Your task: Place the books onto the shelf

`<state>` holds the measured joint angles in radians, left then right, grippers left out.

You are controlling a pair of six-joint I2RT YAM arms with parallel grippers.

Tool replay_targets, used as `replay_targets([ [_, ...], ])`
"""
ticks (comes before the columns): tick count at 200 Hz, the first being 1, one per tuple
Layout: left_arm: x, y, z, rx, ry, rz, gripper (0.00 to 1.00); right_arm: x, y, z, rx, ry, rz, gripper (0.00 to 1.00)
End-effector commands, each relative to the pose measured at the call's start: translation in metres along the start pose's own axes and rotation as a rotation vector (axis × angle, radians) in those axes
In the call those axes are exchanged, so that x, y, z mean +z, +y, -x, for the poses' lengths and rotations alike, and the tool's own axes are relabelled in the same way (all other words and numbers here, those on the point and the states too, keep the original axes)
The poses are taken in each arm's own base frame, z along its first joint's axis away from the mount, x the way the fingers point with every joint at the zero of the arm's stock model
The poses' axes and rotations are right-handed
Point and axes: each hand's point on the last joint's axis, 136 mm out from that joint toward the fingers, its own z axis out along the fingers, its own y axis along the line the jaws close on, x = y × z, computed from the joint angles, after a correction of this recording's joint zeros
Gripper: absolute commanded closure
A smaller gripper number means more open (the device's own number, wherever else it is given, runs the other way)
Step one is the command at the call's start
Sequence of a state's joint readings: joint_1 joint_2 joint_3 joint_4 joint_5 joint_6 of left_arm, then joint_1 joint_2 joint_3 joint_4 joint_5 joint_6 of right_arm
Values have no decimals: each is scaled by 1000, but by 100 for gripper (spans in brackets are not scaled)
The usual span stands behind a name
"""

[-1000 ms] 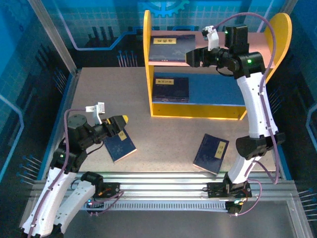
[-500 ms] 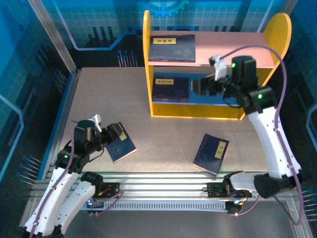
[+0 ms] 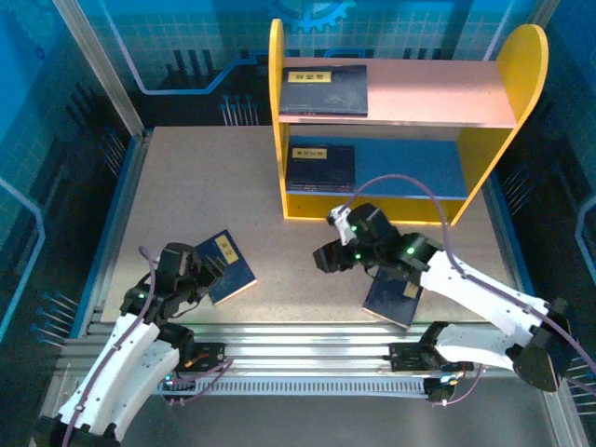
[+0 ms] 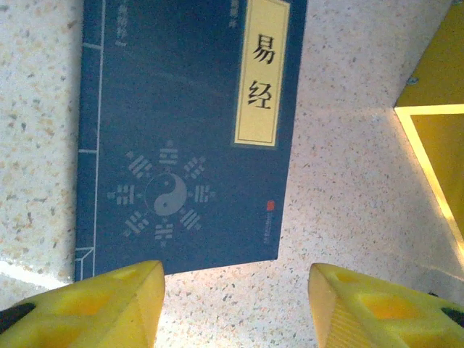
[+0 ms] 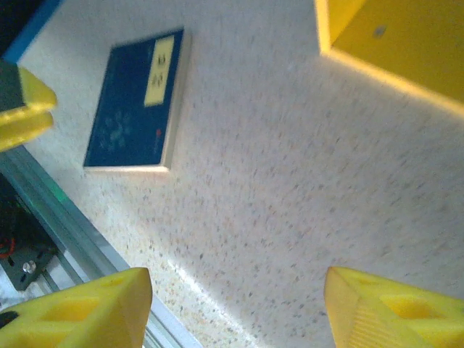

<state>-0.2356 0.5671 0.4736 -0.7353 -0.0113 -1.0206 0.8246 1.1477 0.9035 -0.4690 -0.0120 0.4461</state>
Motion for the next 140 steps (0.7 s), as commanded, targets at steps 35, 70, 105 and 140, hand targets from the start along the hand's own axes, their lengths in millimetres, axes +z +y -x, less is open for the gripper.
replay_targets([
  [35, -4, 20, -1, -52, 13, 129, 46, 56, 36, -3, -2, 35, 17, 36],
  [70, -1, 25, -1, -52, 27, 184, 45, 94, 49, 3, -20, 100, 42, 38],
  [105, 13, 25, -2, -47, 55, 203, 44, 122, 64, 20, -60, 126, 67, 39],
  [140, 31, 17, -3, -33, 98, 205, 44, 150, 73, 27, -90, 166, 77, 43],
])
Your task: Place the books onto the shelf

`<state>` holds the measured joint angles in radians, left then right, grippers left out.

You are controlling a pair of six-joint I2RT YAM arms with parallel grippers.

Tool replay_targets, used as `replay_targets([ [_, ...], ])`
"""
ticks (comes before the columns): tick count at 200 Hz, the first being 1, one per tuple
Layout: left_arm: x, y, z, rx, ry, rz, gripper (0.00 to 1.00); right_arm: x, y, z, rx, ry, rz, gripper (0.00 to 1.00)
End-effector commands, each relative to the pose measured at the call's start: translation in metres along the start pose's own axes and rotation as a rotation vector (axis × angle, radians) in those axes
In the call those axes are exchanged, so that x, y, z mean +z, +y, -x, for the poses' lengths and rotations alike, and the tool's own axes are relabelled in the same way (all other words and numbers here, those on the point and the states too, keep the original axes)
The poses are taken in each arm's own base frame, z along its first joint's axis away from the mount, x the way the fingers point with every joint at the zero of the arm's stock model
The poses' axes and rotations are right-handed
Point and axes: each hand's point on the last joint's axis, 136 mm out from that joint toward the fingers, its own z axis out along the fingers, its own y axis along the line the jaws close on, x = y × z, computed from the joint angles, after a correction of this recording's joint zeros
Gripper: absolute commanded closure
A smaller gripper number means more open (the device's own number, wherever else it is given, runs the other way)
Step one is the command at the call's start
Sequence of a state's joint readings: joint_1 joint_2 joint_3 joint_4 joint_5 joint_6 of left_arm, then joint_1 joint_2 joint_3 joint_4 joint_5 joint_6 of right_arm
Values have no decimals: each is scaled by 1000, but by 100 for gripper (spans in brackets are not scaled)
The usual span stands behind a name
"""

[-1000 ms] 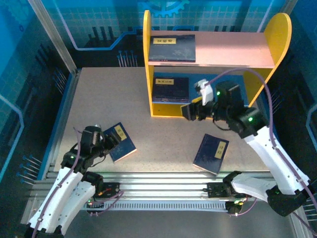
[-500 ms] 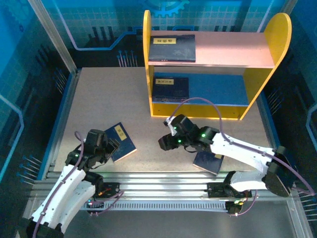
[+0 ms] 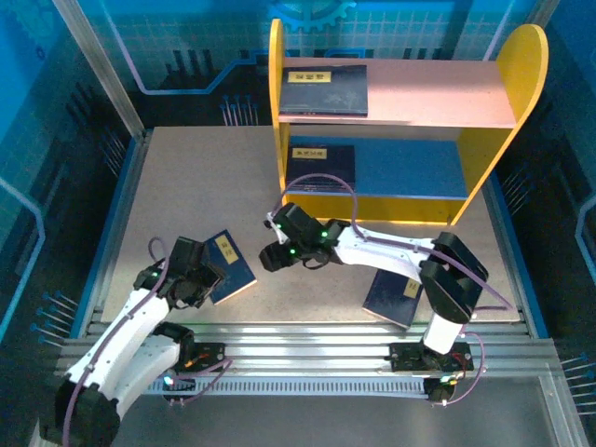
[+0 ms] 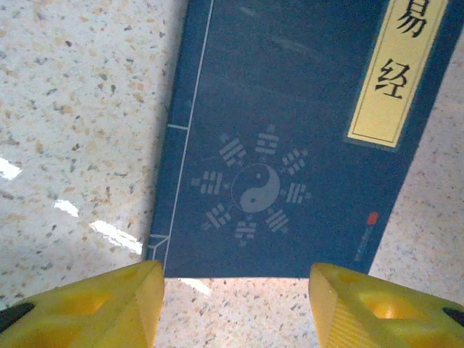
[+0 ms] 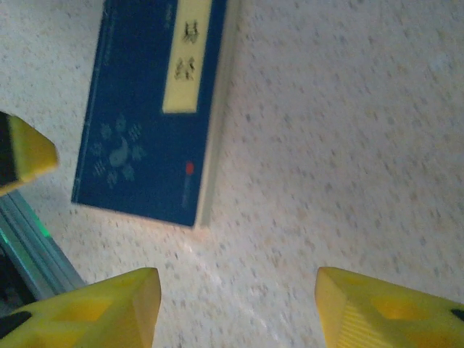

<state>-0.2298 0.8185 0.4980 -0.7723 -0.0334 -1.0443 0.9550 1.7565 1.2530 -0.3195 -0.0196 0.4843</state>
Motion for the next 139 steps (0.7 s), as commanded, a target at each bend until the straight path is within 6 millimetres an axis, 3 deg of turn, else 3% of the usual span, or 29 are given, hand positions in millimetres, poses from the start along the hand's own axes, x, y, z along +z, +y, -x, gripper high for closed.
replay_targets([
  [1, 4, -17, 6, 15, 7, -43, 44, 14, 13, 8, -45, 19, 35, 43],
  [51, 21, -20, 11, -13, 52, -61, 44, 46, 24, 14, -60, 81, 72, 47],
  [97, 12, -5, 16, -2, 27, -15, 43, 70, 34, 5, -65, 144, 92, 48],
  [139, 22, 7, 1, -21, 87, -24, 43, 84, 34, -2, -65, 185, 94, 49],
])
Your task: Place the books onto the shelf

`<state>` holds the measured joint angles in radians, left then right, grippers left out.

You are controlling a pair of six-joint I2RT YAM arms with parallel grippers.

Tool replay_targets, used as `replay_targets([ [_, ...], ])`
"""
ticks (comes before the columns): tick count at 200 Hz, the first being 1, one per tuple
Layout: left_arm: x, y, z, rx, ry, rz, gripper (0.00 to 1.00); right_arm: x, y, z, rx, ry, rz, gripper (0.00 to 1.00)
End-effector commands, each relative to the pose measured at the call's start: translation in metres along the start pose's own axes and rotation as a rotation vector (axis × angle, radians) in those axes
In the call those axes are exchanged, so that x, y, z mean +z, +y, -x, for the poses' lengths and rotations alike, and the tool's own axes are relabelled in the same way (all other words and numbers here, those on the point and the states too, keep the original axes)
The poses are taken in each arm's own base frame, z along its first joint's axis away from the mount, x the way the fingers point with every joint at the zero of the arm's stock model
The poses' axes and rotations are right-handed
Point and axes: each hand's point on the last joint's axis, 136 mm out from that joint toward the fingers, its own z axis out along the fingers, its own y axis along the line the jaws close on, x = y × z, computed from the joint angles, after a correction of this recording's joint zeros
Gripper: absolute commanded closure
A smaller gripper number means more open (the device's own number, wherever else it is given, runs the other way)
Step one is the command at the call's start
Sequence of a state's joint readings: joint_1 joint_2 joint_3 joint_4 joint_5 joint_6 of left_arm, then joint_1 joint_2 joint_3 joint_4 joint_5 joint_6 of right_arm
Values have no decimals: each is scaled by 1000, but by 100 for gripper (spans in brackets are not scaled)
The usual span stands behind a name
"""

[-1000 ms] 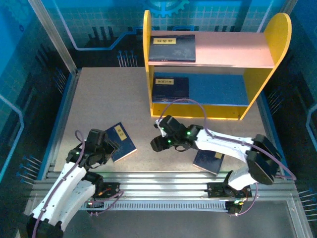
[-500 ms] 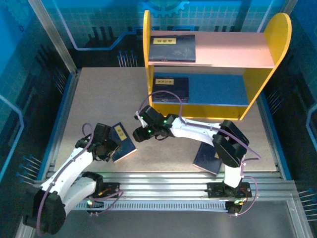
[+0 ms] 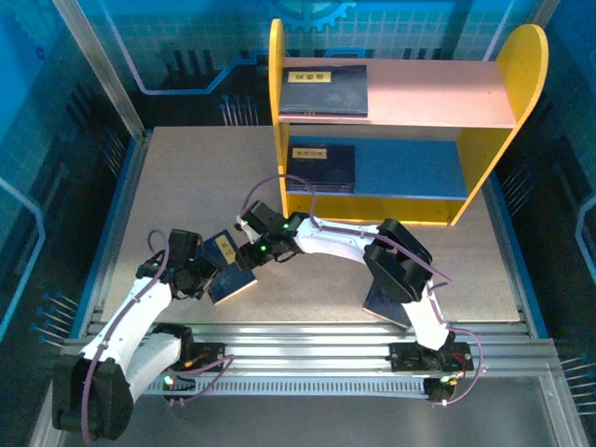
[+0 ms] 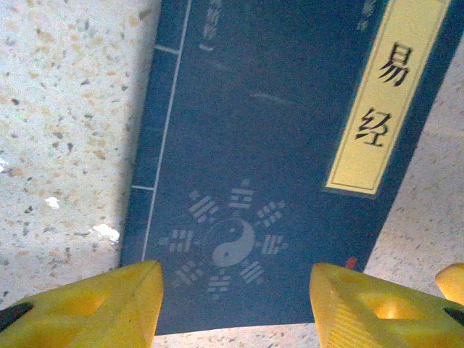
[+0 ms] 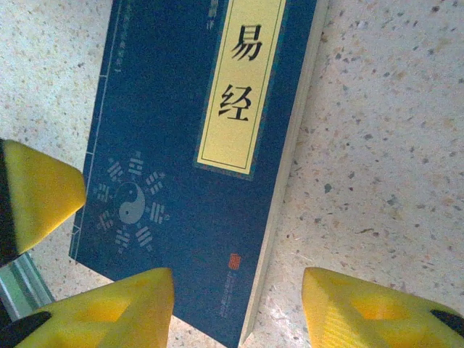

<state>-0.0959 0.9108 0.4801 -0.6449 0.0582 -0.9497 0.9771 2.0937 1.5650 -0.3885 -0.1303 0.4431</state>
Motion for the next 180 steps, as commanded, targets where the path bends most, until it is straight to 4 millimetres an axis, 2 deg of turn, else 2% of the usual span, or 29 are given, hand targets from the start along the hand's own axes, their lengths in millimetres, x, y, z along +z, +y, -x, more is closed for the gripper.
replay_targets([
  [1, 7, 16, -16, 5, 66, 20, 43, 9, 7, -9, -23, 52, 17, 49],
  [119, 21, 28, -21, 8, 119, 52, 43, 33, 6, -20, -24, 117, 24, 54],
  [180, 27, 17, -20, 37, 153, 3, 43, 42, 7, -28, -25, 138, 38, 58],
])
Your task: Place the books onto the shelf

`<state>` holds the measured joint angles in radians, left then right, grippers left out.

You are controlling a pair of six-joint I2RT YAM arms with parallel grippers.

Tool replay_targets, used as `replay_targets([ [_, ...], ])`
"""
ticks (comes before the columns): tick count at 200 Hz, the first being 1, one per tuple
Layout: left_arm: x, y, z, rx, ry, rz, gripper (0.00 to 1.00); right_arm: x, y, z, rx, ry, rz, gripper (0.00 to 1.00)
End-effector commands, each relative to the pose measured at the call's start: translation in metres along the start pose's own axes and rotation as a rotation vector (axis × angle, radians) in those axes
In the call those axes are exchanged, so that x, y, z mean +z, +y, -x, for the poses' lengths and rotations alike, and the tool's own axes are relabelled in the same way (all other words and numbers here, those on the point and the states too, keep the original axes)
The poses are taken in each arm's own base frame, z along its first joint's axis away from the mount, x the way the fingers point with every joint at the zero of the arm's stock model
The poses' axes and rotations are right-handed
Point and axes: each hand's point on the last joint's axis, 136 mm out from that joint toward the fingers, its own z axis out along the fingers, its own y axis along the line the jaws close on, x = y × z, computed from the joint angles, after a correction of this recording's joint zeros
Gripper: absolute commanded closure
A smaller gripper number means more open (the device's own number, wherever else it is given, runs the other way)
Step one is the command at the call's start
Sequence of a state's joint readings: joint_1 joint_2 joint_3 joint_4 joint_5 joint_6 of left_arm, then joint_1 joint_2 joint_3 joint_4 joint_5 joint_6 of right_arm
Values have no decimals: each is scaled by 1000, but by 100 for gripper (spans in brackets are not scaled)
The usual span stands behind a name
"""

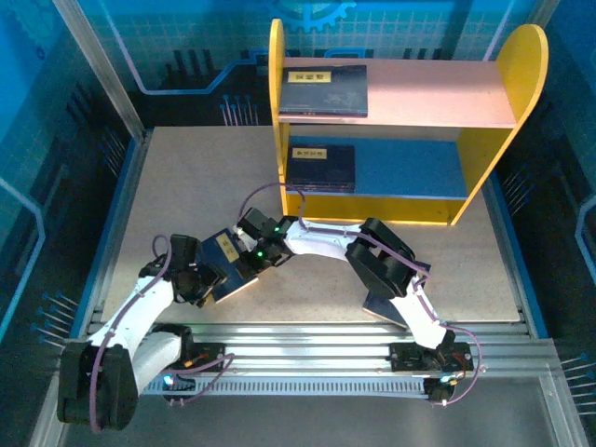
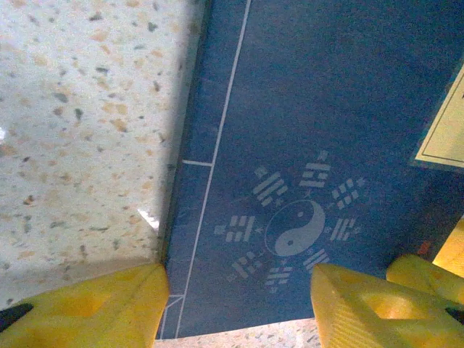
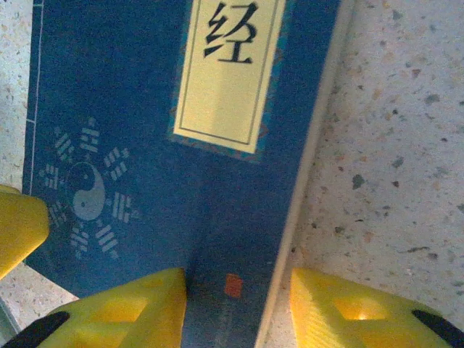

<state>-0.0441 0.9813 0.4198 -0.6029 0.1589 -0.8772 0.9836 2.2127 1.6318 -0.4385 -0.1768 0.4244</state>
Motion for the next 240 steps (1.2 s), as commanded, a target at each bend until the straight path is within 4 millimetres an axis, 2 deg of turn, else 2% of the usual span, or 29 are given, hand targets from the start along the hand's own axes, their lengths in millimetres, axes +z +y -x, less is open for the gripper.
replay_targets([
  [1, 9, -1, -4, 32, 41, -18, 43, 8, 12, -5, -28, 27, 26, 58],
  [22, 11, -8, -2, 49, 54, -47, 43, 12, 12, -9, -28, 37, 26, 63],
  [55, 6, -39, -3, 117, 93, -162, 44, 17, 8, -19, -17, 52, 25, 71],
  [94, -6, -37, 4, 190, 74, -89, 45, 19, 3, -28, -14, 62, 13, 73],
  [128, -21, -55, 3, 249, 71, -158, 45, 22, -2, -32, -7, 72, 11, 74],
  [180, -17, -13, 17, 169, 6, 78, 45, 12, -15, -26, 4, 56, -5, 74],
  [210, -17, 2, 23, 143, -29, 158, 44, 9, -18, -27, 3, 55, -8, 74],
  [240, -15, 7, 26, 131, -49, 178, 43, 11, -19, -30, 7, 64, -4, 74],
])
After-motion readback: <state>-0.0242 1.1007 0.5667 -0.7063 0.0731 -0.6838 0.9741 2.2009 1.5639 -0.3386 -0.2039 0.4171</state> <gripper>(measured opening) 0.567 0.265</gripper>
